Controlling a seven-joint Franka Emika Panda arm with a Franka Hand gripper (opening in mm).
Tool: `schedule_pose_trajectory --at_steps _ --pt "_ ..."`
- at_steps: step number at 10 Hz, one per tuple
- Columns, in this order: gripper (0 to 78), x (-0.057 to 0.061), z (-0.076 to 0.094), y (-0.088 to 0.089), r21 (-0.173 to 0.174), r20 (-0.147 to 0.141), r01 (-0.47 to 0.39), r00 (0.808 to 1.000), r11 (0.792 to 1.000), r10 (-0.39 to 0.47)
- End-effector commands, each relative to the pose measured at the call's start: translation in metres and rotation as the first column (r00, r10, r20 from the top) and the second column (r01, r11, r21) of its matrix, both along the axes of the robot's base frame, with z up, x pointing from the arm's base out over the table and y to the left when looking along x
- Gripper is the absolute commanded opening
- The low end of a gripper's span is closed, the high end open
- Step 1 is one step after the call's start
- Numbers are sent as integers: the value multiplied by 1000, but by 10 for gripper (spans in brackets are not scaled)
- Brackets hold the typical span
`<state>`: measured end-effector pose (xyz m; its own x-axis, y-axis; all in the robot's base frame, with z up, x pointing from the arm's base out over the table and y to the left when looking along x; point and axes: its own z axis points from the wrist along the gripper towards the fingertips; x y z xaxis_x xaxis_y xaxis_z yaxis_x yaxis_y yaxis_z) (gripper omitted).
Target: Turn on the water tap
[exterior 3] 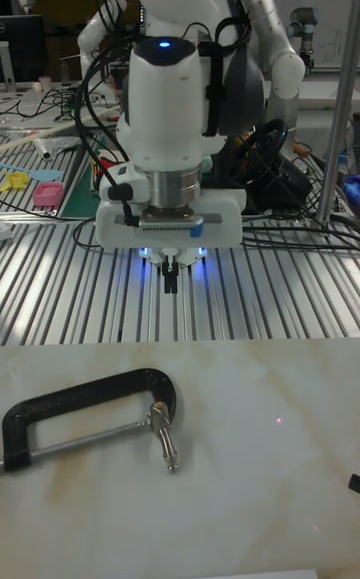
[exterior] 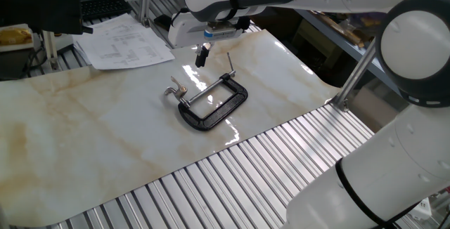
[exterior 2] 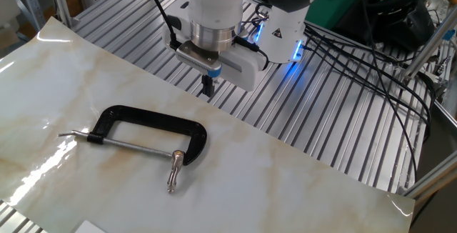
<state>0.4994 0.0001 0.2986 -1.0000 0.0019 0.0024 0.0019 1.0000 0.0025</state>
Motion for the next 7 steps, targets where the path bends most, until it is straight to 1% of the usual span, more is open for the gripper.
schedule_pose_trajectory --at_steps 1,5,7 --pt "0 0 0 0 106 28 280 958 954 -285" --pt "0 0 0 0 105 24 273 961 956 -277" --pt "0 4 0 0 103 24 275 960 956 -279"
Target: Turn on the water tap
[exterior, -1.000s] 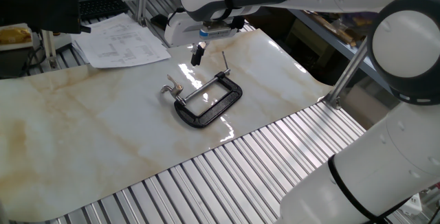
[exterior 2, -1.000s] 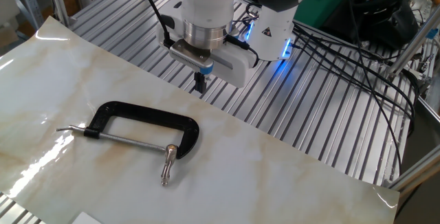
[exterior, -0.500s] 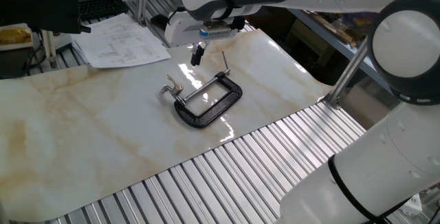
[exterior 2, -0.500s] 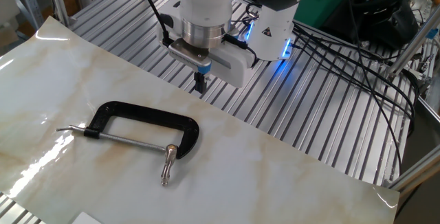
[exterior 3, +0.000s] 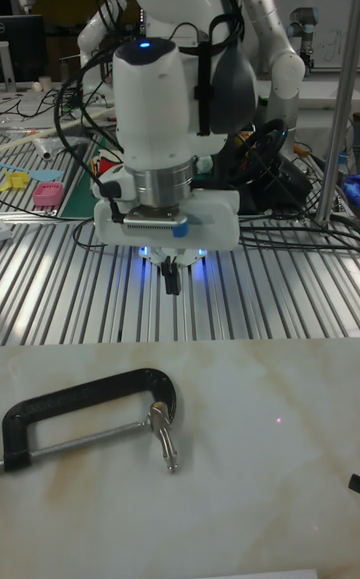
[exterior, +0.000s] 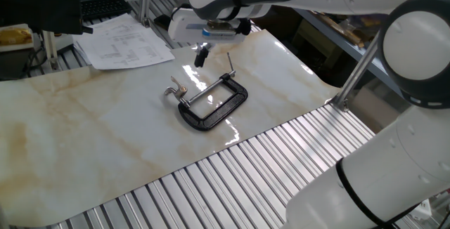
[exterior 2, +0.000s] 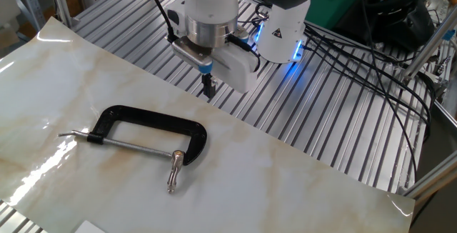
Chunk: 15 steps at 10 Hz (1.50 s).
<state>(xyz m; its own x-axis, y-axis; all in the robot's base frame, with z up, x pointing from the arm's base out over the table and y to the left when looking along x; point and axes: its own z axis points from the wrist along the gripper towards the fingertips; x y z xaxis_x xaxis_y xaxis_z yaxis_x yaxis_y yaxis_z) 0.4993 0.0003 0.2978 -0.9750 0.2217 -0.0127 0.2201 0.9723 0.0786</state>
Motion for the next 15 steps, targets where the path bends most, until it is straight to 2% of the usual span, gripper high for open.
schedule_pose_trajectory --at_steps 1,6,9,13,15 --pt "0 12 1 0 23 14 61 998 998 -61" --pt "0 26 -12 -1 21 17 62 998 998 -63" --pt "0 46 -20 -4 22 15 73 997 997 -74" --pt "0 61 -22 -7 22 8 73 997 997 -73" --pt "0 75 -24 -10 25 3 80 997 997 -80"
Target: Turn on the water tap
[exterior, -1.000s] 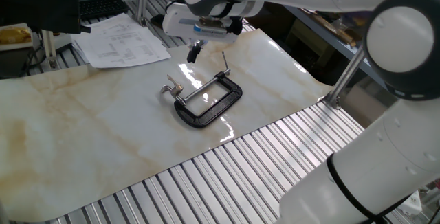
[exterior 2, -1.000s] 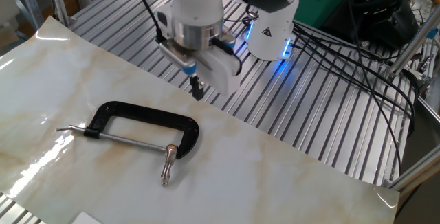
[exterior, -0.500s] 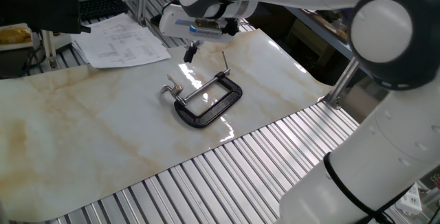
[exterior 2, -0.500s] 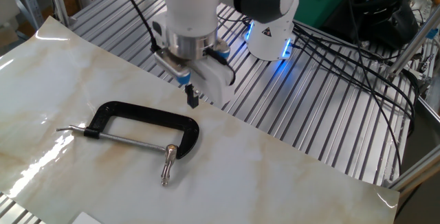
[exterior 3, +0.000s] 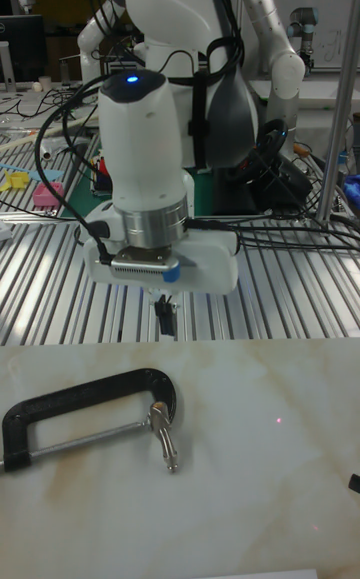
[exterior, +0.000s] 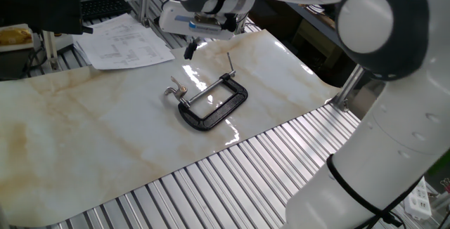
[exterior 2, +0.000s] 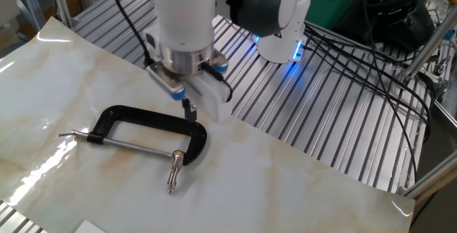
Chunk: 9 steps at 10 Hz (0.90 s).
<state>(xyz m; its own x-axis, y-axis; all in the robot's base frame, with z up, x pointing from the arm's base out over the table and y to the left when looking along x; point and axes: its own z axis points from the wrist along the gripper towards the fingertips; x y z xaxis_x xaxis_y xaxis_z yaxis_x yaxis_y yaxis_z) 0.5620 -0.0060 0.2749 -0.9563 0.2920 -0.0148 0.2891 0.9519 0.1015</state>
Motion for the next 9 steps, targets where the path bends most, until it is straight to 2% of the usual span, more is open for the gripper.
schedule_pose_trajectory --at_steps 1,5,7,8,9 --pt "0 14 -1 -4 3 -4 12 1000 1000 -12" --pt "0 17 -2 -5 -1 0 24 1000 1000 -24" --pt "0 17 -2 -6 3 15 24 1000 1000 -24" --pt "0 17 -2 -6 3 36 18 999 1000 -18" --pt "0 17 -2 -6 4 43 21 999 1000 -21"
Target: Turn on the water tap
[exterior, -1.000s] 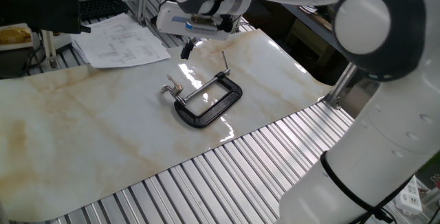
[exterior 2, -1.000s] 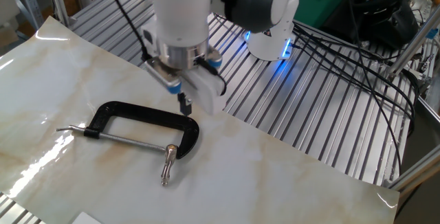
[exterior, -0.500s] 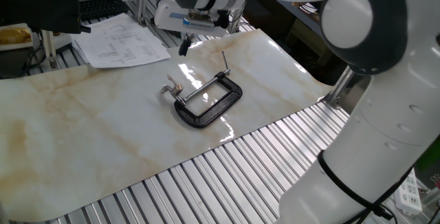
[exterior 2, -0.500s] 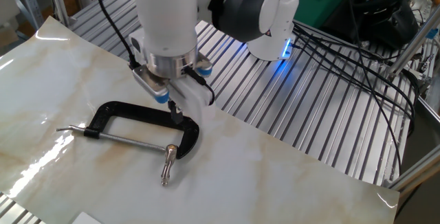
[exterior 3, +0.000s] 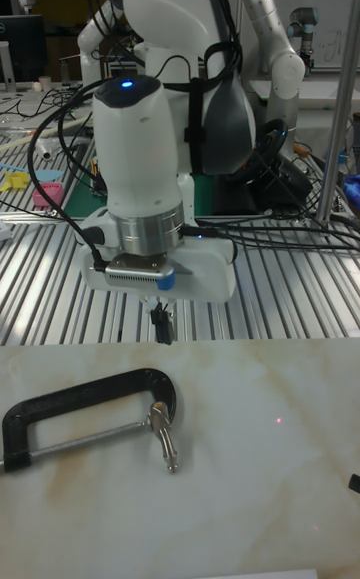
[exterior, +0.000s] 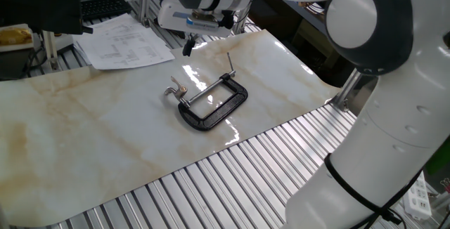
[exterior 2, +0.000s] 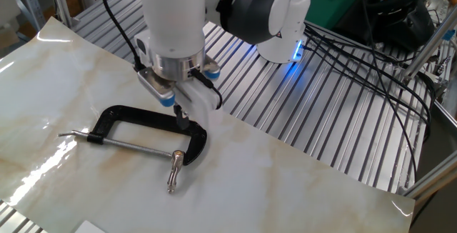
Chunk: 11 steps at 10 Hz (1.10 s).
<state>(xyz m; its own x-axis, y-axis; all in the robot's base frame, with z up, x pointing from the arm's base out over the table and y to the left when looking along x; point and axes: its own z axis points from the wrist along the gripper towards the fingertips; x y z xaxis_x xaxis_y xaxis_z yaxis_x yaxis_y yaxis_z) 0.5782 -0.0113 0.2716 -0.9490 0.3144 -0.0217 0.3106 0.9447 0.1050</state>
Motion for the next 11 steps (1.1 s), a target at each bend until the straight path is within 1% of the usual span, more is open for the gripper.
schedule_pose_trajectory --at_steps 1,3,4,5,9,11 --pt "0 1 2 0 5 29 19 999 1000 -19" --pt "0 1 2 0 3 11 42 999 999 -42" --pt "0 1 2 0 2 10 43 999 999 -43" --pt "0 1 2 0 3 -6 49 999 999 -49" --pt "0 1 2 0 2 -12 61 998 998 -61" --pt "0 1 1 0 -43 -4 42 999 998 -42"
